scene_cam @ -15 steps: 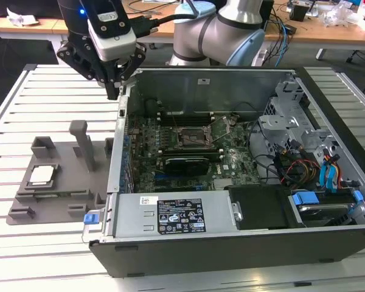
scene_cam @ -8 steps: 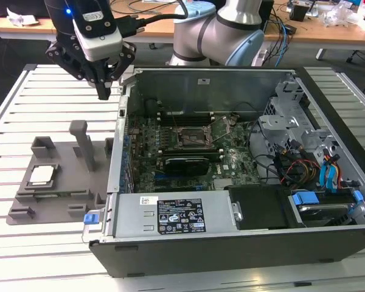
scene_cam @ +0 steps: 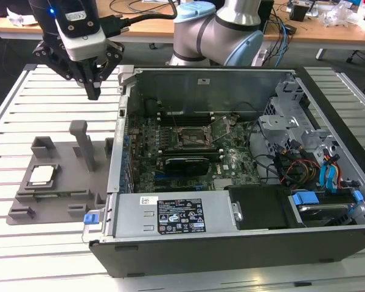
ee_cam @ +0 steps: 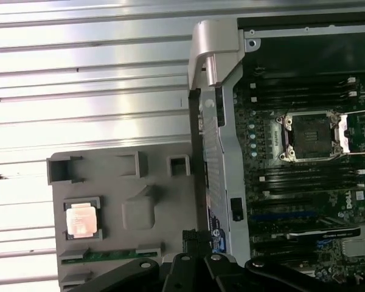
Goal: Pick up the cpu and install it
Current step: 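Reach for the cpu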
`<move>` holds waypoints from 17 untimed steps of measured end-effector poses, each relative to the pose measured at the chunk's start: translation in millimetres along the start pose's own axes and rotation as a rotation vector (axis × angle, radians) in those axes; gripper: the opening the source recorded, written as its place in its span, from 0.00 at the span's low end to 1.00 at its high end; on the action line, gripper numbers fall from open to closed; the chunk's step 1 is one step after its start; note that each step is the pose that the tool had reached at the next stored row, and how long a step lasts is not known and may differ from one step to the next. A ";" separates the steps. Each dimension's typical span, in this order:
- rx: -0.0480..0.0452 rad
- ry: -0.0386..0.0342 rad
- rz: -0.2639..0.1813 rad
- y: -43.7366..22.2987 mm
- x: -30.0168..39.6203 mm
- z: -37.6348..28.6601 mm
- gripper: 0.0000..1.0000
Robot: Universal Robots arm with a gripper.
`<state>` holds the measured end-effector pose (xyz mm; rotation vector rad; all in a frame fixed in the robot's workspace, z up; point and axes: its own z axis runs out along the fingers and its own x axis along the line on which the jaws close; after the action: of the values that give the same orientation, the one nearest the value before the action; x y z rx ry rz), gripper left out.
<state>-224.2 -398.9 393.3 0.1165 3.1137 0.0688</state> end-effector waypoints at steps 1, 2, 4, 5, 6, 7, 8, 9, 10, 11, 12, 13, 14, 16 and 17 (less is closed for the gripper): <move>-0.0001 0.0000 0.000 -0.2 2.7 -0.1 0.11; -0.0001 0.0000 0.000 -0.3 4.1 -0.1 0.11; 0.0000 0.0000 0.000 -0.6 8.5 -0.2 0.11; -0.0001 0.0000 0.000 -0.9 11.7 -0.3 0.11; 0.0000 0.0000 0.000 -1.0 14.3 -0.3 0.11; 0.0000 0.0000 0.000 -1.2 15.9 -0.4 0.11; -0.0001 0.0000 0.000 -1.2 16.8 -0.4 0.11; 0.0000 0.0000 0.000 -1.3 17.7 -0.5 0.11; 0.0000 0.0000 0.000 -1.5 19.8 -0.5 0.11; -0.0001 0.0000 0.000 -1.6 20.8 -0.5 0.11; -0.0001 0.0000 0.000 -1.6 21.6 -0.5 0.11; -0.0001 0.0000 0.000 -1.7 23.3 -0.6 0.11; 0.0000 0.0000 0.000 -1.8 24.8 -0.6 0.11; 0.0000 0.0000 0.000 -2.1 27.8 -0.7 0.11; -0.0001 0.0000 0.000 -2.1 29.1 -0.7 0.11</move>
<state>-253.4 -398.8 393.2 0.1167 3.1136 0.0689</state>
